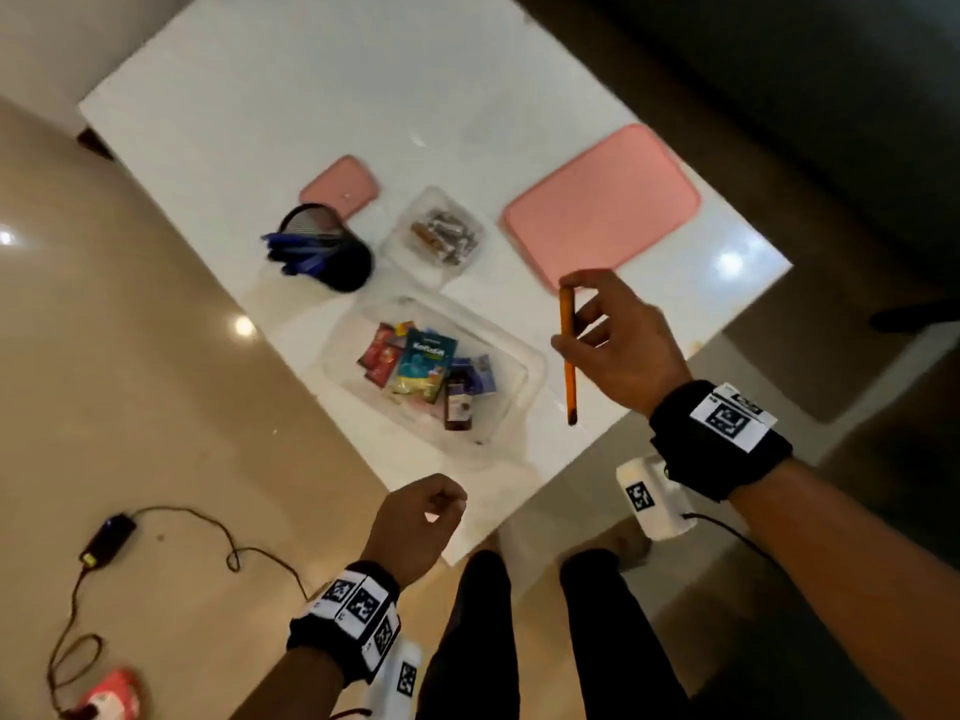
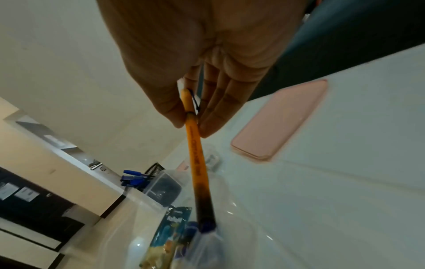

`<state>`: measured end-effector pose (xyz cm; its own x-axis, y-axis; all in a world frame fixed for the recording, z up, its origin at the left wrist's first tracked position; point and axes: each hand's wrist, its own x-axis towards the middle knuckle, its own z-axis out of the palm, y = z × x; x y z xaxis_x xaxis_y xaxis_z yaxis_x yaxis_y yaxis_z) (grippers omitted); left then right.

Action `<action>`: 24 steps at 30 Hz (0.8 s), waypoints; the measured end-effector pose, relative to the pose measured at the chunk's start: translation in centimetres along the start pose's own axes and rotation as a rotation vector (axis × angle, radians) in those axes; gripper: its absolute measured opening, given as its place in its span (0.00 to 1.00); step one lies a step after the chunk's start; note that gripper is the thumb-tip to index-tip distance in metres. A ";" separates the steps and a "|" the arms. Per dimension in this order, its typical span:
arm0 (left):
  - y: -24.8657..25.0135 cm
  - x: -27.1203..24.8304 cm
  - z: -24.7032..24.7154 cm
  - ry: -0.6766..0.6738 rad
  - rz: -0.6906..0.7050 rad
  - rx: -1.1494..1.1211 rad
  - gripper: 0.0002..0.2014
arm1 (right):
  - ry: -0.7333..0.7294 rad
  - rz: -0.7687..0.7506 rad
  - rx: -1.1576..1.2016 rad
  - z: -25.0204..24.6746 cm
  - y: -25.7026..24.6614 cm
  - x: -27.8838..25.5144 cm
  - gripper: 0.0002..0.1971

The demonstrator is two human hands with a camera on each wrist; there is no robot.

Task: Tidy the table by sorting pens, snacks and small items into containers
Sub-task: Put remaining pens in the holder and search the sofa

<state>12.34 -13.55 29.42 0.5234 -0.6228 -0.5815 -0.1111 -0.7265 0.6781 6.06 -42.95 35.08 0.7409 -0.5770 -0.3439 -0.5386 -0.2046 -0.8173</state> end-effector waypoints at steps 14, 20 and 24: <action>-6.8 7.4 -11.5 0.207 -0.132 0.149 0.41 | 0.133 -0.339 0.194 10.5 -15.1 13.4 0.15; -7.3 10.5 -11.4 0.167 -0.102 0.234 0.48 | 0.020 -0.446 0.054 15.2 -16.5 16.4 0.13; -7.5 10.3 -11.0 0.185 -0.101 0.276 0.46 | -0.104 -0.510 -0.256 17.7 -14.8 17.3 0.12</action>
<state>27.89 -11.35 23.28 0.6848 -0.4992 -0.5310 -0.2624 -0.8486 0.4594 33.96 -35.92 33.06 0.9609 -0.2769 0.0101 -0.1732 -0.6286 -0.7582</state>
